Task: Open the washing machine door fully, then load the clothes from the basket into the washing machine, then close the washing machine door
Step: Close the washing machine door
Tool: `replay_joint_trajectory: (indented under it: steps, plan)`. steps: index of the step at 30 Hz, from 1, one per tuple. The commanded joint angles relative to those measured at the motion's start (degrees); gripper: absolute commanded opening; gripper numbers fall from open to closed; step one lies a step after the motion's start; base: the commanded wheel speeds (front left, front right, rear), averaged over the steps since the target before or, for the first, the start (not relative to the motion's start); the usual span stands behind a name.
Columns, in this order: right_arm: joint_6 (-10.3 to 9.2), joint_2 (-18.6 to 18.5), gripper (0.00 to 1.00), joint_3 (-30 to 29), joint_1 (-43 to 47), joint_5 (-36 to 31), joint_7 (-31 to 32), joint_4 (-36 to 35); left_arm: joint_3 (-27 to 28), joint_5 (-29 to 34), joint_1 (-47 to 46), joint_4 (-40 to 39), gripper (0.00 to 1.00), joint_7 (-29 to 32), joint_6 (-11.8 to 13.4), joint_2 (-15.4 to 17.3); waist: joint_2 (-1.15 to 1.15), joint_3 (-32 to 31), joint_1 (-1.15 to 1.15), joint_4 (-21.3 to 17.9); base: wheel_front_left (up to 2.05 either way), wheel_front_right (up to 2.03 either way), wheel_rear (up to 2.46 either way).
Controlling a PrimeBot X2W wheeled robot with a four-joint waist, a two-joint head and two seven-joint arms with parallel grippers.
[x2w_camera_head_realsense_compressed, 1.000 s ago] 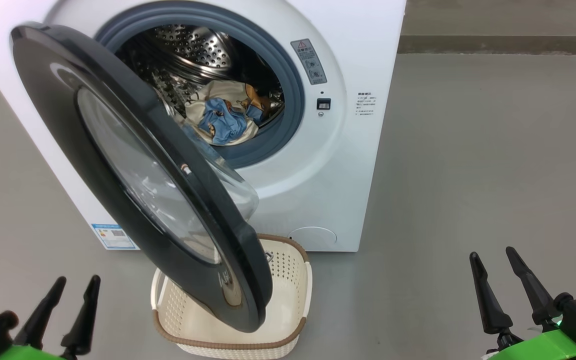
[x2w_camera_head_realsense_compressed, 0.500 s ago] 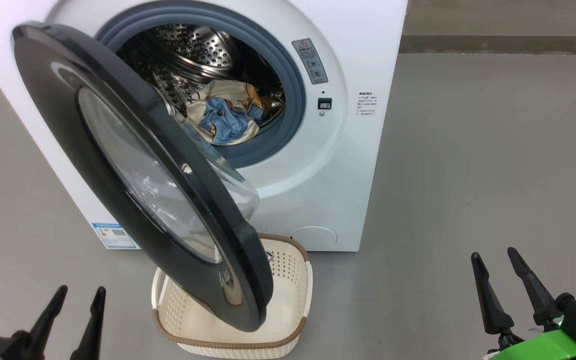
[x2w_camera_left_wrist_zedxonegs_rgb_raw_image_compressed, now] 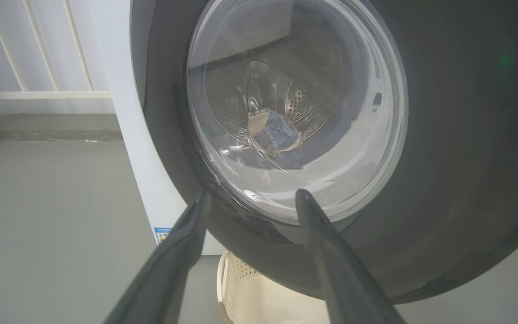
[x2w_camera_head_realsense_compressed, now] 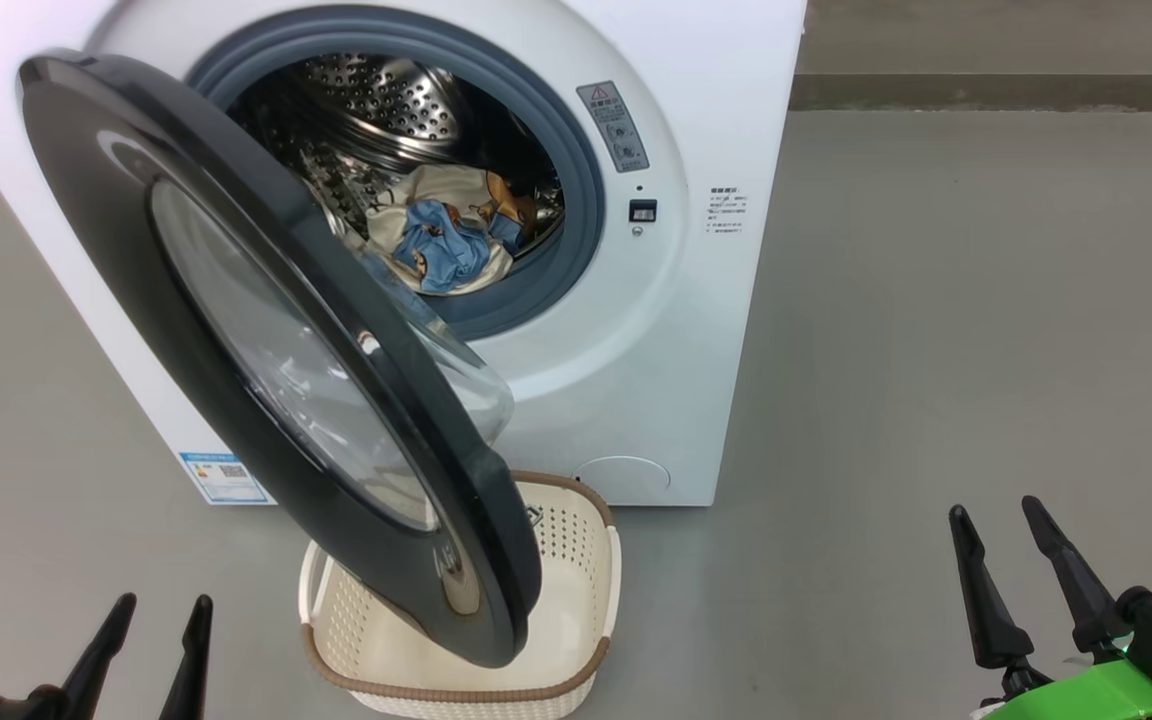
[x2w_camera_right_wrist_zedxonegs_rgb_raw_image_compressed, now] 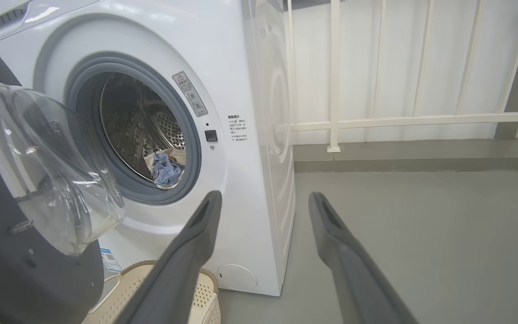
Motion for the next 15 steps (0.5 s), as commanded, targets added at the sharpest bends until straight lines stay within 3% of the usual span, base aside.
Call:
replay_joint_trajectory:
  steps: [1, 15]
  plan:
    - [0.25, -0.89, 1.00, 0.73, 0.02, -0.35, -0.46, -1.19, 2.48, 0.69, -1.33, -1.06, 1.00, -0.60, 0.03, 1.26, 0.00, -0.05, 0.00, -0.10, 0.00, 0.00, 0.00]
    - [0.25, -0.28, 1.00, 0.32, 0.79, -0.52, -0.46, -1.13, 4.60, 1.94, 0.11, -1.42, 1.00, -0.60, 0.03, -0.12, 0.00, 0.39, 0.00, -2.04, 0.00, 0.00, 0.00]
